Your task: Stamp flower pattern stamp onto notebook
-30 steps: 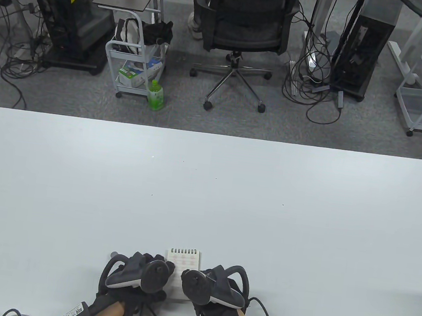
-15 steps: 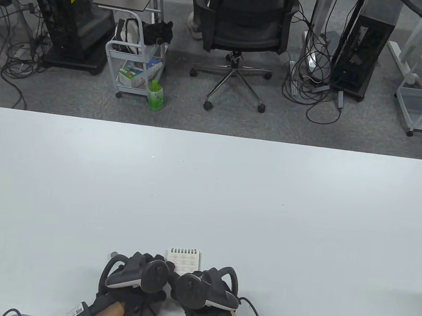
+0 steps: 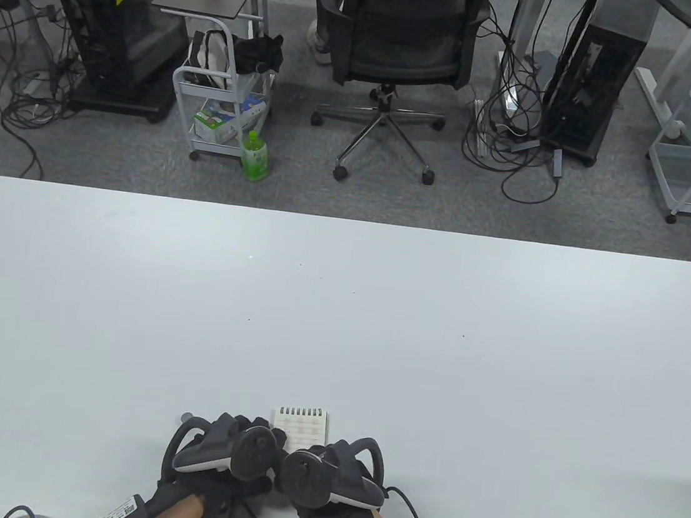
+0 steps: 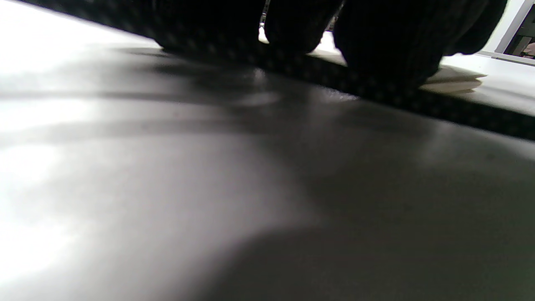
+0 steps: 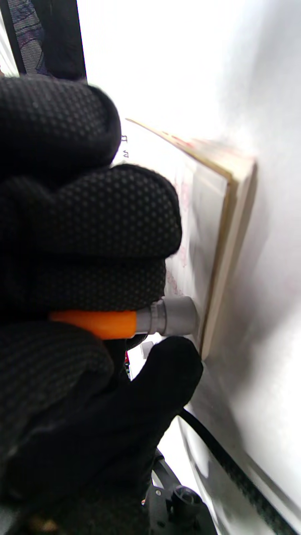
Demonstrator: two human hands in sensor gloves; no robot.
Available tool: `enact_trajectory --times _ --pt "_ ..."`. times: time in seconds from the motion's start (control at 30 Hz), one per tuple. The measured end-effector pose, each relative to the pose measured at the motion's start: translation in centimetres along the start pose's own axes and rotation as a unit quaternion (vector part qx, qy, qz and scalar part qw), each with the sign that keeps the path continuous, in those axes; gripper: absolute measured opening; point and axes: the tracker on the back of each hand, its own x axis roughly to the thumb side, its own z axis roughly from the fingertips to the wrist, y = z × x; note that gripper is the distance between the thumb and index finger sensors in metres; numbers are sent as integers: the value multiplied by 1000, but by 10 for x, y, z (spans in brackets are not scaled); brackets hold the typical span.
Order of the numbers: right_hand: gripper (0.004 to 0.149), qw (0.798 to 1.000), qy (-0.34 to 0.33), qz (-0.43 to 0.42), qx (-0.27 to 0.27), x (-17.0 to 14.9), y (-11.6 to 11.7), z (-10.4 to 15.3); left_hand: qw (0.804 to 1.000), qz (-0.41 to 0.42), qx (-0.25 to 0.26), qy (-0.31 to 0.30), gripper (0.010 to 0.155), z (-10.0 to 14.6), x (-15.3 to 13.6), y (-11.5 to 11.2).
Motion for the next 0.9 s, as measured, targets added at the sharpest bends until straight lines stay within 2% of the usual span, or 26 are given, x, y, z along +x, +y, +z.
enact_trajectory --times 0.67,0.9 --pt "45 1000 -3 20 -9 11 8 -1 1000 0 0 0 75 0 0 0" --pt "44 999 3 40 2 18 10 -3 1000 0 -1 0 75 0 0 0"
